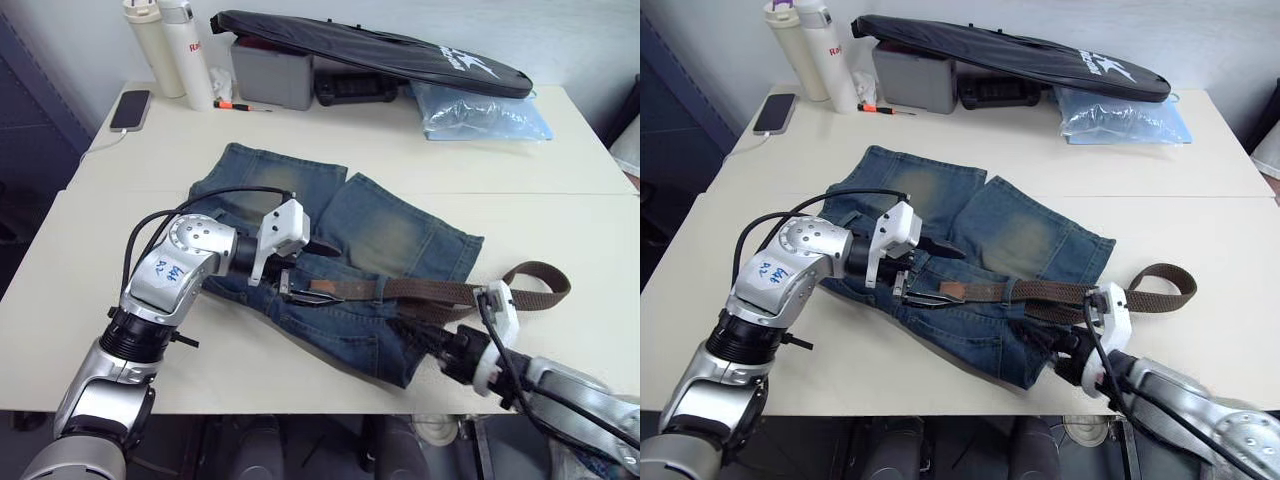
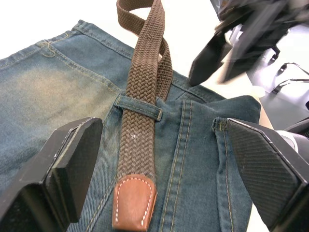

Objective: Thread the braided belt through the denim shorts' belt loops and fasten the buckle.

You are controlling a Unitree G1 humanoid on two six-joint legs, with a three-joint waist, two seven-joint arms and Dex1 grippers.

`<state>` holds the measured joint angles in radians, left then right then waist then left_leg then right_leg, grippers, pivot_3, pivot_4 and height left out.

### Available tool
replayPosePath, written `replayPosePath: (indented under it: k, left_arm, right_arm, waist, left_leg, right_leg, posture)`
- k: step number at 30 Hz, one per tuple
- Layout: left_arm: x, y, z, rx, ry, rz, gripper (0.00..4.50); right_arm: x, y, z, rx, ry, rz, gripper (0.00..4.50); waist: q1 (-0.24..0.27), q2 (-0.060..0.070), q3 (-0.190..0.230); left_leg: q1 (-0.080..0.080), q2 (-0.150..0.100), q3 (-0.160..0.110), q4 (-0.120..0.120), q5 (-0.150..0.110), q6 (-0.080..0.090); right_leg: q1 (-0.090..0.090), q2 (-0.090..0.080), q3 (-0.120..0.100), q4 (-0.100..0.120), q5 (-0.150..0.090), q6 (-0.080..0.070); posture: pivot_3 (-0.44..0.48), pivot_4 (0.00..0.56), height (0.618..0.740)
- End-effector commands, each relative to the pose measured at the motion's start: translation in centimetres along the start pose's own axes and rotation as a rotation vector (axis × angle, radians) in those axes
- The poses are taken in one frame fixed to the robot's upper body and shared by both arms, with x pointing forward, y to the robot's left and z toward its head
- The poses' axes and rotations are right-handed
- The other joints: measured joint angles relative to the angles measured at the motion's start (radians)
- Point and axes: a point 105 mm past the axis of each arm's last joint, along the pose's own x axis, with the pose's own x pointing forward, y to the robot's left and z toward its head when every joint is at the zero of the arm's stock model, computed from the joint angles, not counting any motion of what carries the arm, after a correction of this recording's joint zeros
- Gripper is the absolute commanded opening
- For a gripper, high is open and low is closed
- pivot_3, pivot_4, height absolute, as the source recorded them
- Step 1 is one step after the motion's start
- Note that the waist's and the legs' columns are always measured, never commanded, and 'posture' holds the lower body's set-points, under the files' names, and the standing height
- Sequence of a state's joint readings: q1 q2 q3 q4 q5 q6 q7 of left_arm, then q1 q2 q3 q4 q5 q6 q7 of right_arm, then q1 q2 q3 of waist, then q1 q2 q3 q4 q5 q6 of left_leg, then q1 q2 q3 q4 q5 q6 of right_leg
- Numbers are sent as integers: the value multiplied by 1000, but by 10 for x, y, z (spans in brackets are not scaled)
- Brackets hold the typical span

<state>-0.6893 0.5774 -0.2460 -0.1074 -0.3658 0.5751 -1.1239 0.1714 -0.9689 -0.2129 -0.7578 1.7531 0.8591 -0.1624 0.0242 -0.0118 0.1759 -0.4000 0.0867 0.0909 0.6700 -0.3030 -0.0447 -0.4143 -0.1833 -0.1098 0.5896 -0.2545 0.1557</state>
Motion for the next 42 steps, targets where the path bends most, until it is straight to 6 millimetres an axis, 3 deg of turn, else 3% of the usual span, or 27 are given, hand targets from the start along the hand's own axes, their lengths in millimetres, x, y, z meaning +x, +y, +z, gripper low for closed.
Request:
replayPosePath:
  k: [1,5,11,16,19,22,25,27,31,42]
  left_arm:
    - [-5,1,4,46,9,-8,4500]
    - [-13,-1,-2,52,46,-19,4500]
    - [-33,-12,-12,46,107,-45,4500]
    - [-49,-18,-16,48,146,-59,4500]
    - [-55,-17,-17,46,159,-42,4500]
    - [-56,-15,-17,45,159,-27,4500]
    - [-55,-16,-17,43,155,-24,4500]
    - [-52,-16,-17,40,144,-25,4500]
    - [-45,-16,-16,39,124,-31,4500]
    - [-32,-16,-14,49,94,-58,4500]
  right_arm:
    - [-5,25,8,-430,83,117,4455]
    - [-1,32,0,-777,215,198,4455]
    - [22,17,-24,-1004,342,280,4455]
    - [40,-3,-26,-1121,379,255,4455]
    - [48,-14,-21,-1175,376,213,3661]
    - [48,-21,-15,-1227,374,195,2168]
    - [42,-28,-4,-1288,362,172,744]
    - [32,-46,14,-1388,348,106,60]
    - [8,-76,33,-1499,364,55,17]
    - [-43,-134,34,-1597,506,145,17]
  waist:
    - [2,0,0]
    - [5,0,0]
    - [0,-1,0]
    - [-1,-1,0]
    - [2,-1,0]
    - [2,-1,0]
    - [2,-1,0]
    - [5,-1,0]
    - [7,-1,1]
    - [2,-1,1]
  left_leg:
    - [0,0,0,0,0,0]
    - [-1,0,0,2,0,0]
    - [-5,0,0,10,-2,0]
    - [-5,0,0,10,-2,-1]
    - [-5,0,0,11,-2,-1]
    - [-5,0,0,11,-2,-1]
    - [-5,0,0,11,-2,-1]
    - [-5,0,0,11,-2,-1]
    - [-5,0,0,12,-2,0]
    - [-4,0,1,12,-2,-1]
  right_leg:
    - [0,0,0,0,0,0]
    - [0,0,0,-1,0,0]
    - [0,0,0,0,0,0]
    - [-1,0,0,1,0,0]
    - [-1,0,0,1,0,0]
    - [-1,0,0,1,0,0]
    - [-1,0,0,1,0,0]
    - [-1,0,0,1,0,0]
    - [1,-1,0,0,1,2]
    - [1,-1,0,0,1,2]
  posture:
    - [0,150,739]
    - [0,150,739]
    - [0,150,739]
    - [0,150,739]
    - [0,150,739]
    - [0,150,739]
    - [0,150,739]
    - [0,150,739]
    - [0,150,739]
    - [0,150,739]
